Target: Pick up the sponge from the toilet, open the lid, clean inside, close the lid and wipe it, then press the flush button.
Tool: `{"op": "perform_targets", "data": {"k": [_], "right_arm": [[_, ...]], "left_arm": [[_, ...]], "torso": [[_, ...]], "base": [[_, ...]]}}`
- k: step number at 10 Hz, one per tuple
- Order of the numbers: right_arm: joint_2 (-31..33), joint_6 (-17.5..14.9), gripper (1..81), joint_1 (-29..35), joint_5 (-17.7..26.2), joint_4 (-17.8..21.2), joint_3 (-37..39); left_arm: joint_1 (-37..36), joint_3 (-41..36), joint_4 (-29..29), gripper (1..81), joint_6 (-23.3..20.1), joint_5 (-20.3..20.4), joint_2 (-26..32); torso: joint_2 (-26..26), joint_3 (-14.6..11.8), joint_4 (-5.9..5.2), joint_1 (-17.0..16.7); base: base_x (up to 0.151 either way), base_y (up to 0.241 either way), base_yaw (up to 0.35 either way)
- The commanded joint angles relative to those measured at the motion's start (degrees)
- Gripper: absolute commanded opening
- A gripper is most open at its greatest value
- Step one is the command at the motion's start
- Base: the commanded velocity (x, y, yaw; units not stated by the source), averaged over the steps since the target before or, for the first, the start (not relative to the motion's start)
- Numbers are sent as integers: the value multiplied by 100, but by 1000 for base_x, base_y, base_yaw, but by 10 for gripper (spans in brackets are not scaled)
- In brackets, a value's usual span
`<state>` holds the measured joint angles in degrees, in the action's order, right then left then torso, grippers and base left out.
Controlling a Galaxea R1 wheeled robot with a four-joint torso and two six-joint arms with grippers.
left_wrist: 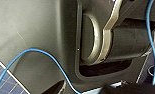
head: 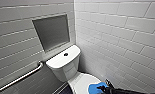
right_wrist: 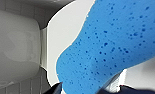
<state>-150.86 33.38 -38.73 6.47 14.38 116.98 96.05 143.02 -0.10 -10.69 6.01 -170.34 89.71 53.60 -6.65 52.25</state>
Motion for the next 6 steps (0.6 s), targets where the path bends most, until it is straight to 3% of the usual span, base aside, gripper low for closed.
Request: {"op": "perform_targets", "data": {"k": [1, 4, 6], "right_arm": [[0, 520, 811, 659, 214, 135, -10], [0, 1013, 811, 747, 161, 126, 25], [-8, 1039, 811, 862, 144, 221, 104]], "left_arm": [[94, -28, -34, 811, -30, -452, -18], [85, -11, -43, 811, -30, -443, -18], [85, 7, -34, 811, -21, -443, -18]], "torso": [[0, 0, 0, 0], [0, 0, 0, 0], [0, 0, 0, 0]], "base": [[0, 0, 0], [0, 0, 0], [0, 0, 0]]}}
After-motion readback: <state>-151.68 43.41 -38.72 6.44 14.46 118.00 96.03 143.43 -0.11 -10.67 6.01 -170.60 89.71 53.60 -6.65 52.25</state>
